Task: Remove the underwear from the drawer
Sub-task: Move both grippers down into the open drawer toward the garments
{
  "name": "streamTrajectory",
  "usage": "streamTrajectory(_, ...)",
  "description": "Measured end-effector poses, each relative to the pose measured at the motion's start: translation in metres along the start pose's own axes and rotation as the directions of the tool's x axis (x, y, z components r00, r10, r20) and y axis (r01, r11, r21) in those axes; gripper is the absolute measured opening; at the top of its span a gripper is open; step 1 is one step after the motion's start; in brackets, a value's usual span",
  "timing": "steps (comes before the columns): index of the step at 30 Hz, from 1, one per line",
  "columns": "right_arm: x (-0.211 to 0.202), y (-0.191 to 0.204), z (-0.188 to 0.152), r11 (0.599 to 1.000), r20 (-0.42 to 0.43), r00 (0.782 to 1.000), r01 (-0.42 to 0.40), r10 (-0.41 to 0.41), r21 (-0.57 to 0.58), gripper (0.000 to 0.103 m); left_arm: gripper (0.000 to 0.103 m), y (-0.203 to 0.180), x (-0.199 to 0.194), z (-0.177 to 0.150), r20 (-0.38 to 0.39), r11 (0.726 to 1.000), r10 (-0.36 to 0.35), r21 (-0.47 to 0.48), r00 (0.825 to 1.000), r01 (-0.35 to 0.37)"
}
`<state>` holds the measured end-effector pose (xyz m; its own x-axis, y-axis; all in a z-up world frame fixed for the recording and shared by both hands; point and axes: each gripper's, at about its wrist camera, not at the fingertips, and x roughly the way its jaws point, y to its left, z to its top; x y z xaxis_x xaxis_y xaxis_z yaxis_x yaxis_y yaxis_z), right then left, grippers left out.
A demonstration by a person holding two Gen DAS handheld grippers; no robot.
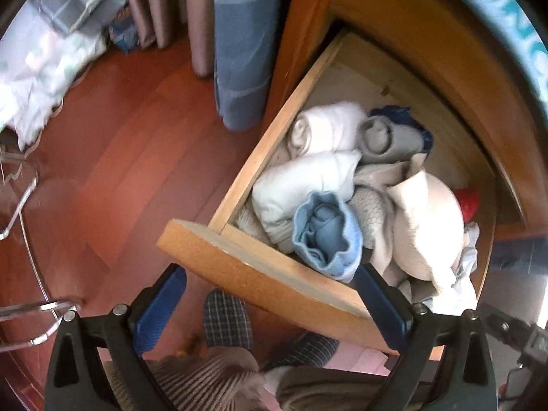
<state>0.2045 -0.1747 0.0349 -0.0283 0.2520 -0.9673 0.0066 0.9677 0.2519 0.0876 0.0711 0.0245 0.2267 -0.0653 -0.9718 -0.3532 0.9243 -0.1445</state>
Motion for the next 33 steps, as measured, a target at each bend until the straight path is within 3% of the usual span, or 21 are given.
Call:
streamTrajectory(5,0.014,0.001,-0.001,1.000,-0.035,0.999,0.024,-0.024,-0.006,0.103,0.101,-0.003,-0.031,-0.004,0.114,0.997,-0.001,0.080,0.994,-0.008)
streamTrajectory(10,0.030,0.003,0.001,0.998,-0.063,0.996,0.059,-0.060,-0.019,0.103,0.101,-0.005,-0.049,0.002,0.180,0.986,-0.033,0.168,0.983,0.003)
streamTrajectory(17,0.056,0.002,0.010,0.992,-0.091,0.988,0.125,-0.127,-0.034,0.103,0.101,-0.020,-0.041,0.015,0.145,0.964,-0.108,0.257,0.984,0.068)
streamTrajectory(25,0.087,-0.006,0.014,0.988,-0.126,0.980,0.151,-0.155,-0.034,0.102,0.101,-0.037,-0.019,0.021,0.059,0.942,-0.131,0.318,0.990,0.106)
streamTrajectory(27,0.092,-0.010,0.010,0.989,-0.128,0.980,0.148,-0.150,-0.025,0.095,0.101,-0.041,-0.014,0.024,0.032,0.940,-0.152,0.313,0.988,0.134)
streamTrajectory(33,0.092,-0.014,-0.001,0.985,-0.098,0.980,0.170,-0.174,-0.041,0.061,0.101,-0.059,0.002,0.032,-0.048,0.940,-0.168,0.295,0.985,0.174)
